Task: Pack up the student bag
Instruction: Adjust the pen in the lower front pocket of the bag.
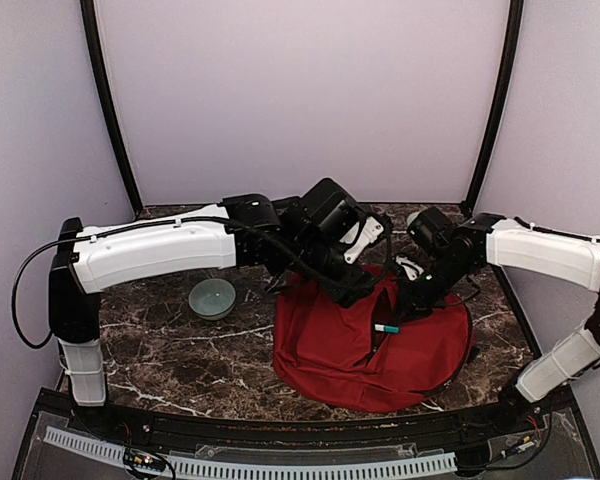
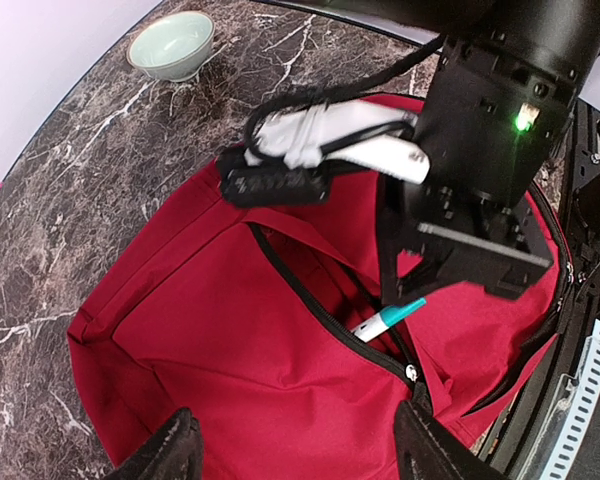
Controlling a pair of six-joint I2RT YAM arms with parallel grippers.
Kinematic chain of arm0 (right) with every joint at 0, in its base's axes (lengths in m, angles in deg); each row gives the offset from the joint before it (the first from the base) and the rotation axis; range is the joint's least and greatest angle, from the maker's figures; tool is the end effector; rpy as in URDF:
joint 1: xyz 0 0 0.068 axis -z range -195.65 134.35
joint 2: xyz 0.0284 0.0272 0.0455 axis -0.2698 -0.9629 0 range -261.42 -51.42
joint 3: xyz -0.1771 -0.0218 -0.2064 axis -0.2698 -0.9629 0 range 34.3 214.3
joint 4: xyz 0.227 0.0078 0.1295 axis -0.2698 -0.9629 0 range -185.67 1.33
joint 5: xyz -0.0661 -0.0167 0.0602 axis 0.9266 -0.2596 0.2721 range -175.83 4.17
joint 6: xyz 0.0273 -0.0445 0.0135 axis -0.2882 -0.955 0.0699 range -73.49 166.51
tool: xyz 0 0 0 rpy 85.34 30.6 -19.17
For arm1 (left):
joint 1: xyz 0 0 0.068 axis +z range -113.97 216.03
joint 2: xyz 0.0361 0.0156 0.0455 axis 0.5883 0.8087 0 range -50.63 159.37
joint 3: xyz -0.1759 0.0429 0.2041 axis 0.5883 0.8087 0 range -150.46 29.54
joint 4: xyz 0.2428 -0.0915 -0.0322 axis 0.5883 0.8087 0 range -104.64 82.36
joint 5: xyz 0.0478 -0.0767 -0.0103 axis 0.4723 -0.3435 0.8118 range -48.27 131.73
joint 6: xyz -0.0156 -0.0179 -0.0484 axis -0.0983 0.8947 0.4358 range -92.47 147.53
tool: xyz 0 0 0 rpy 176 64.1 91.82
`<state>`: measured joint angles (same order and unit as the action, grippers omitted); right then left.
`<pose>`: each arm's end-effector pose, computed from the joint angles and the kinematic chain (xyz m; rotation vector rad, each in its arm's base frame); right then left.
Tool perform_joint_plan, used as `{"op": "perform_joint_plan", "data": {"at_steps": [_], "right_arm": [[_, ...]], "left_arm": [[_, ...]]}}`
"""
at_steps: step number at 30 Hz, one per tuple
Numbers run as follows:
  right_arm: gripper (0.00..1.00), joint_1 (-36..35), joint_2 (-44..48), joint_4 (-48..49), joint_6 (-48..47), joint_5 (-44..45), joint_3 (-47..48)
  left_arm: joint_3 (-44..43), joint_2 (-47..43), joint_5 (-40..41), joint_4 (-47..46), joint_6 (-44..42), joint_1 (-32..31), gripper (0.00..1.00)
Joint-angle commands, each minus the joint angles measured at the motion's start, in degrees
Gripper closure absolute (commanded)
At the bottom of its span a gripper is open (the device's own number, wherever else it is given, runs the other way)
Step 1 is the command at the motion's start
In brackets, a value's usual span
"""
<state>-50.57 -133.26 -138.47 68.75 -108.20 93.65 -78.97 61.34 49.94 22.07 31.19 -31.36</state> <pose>0.2091 0.1624 0.2347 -0.4185 2.9399 0.7366 0.1779 -0.4139 0.3330 1.1544 2.0027 -0.4888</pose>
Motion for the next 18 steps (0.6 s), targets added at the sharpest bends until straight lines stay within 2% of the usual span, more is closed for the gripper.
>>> {"op": "perform_joint_plan", "data": {"at_steps": [1,6,10,15,18], "right_arm": [[1.0,-2.0,-3.6,3.7,1.6,-3.0,2.2],[1.0,-2.1,-8.6,1.4,-0.9,-1.9,6.2],[0.99,-1.6,-6.9,-2.0,-3.0,2.5,10.1],[0.88,-0.4,-2.3,-5.7,-5.6,3.4,9.2],[0.76,-0.4,0.9,-7.6,-6.5,1.8,7.1]], "left_arm": [[0.2,-0.3,1.2,1.4,0.3,-0.3,0.32],[0.6,-0.3,2.1,2.5,0.8,-0.3,0.32],[1.6,-1.2,3.1,2.7,1.6,-0.2,0.32],[3.4,-2.5,3.8,1.8,1.9,-0.3,0.32],[4.7,-3.2,4.0,1.1,2.0,-0.3,0.32]]}}
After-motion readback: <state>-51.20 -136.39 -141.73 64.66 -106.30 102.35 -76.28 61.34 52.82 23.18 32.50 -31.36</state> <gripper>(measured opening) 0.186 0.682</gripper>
